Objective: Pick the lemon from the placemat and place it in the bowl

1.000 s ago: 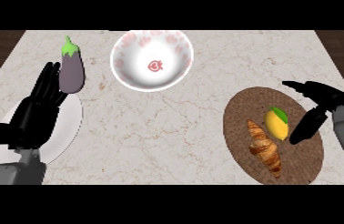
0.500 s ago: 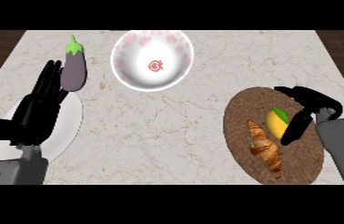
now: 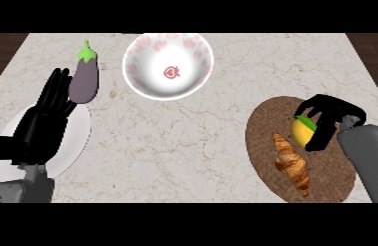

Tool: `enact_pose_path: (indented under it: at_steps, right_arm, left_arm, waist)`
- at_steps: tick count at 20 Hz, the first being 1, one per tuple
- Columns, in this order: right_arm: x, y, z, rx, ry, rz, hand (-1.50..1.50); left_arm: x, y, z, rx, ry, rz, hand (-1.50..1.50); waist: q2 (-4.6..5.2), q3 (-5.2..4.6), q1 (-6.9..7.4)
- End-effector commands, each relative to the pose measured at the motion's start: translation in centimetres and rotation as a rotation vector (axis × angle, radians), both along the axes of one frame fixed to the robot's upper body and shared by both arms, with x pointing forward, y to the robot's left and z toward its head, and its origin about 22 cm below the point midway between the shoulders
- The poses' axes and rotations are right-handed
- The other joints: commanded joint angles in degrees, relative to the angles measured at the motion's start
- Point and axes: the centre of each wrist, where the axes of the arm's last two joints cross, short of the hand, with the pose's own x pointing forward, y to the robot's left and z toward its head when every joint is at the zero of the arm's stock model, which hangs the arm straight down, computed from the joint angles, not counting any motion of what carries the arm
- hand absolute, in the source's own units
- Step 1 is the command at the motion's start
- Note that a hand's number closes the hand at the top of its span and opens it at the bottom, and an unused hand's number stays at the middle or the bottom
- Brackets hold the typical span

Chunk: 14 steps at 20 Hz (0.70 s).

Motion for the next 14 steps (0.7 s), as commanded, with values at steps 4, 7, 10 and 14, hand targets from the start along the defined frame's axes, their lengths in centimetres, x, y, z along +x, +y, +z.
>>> enact_pose_path:
  at_steps: [4, 7, 10, 14]
  right_arm:
    - [0.1, 2.3, -1.1, -0.044, -0.041, 0.118, 1.5]
    - [1.1, 2.6, -1.1, -0.066, -0.039, 0.127, 1.5]
    - [-0.9, 13.1, -1.0, 0.013, -0.147, 0.331, 1.5]
    - [-2.9, 26.8, 3.1, 0.066, -0.338, 0.598, 1.5]
  left_arm:
    - [-0.7, 2.4, -1.0, 0.002, 0.001, 0.017, 0.0]
    - [1.2, 1.0, 0.2, 0.003, 0.011, -0.012, 0.0]
    - [1.4, 1.1, 1.3, 0.014, -0.017, 0.01, 0.0]
    - [1.9, -1.3, 0.6, 0.013, -0.011, -0.083, 0.0]
  waist:
    - [0.15, 0.22, 0.09]
    - [0.2, 0.22, -0.02]
    - [-0.14, 0.17, 0.09]
    - [0.37, 0.1, 5.64]
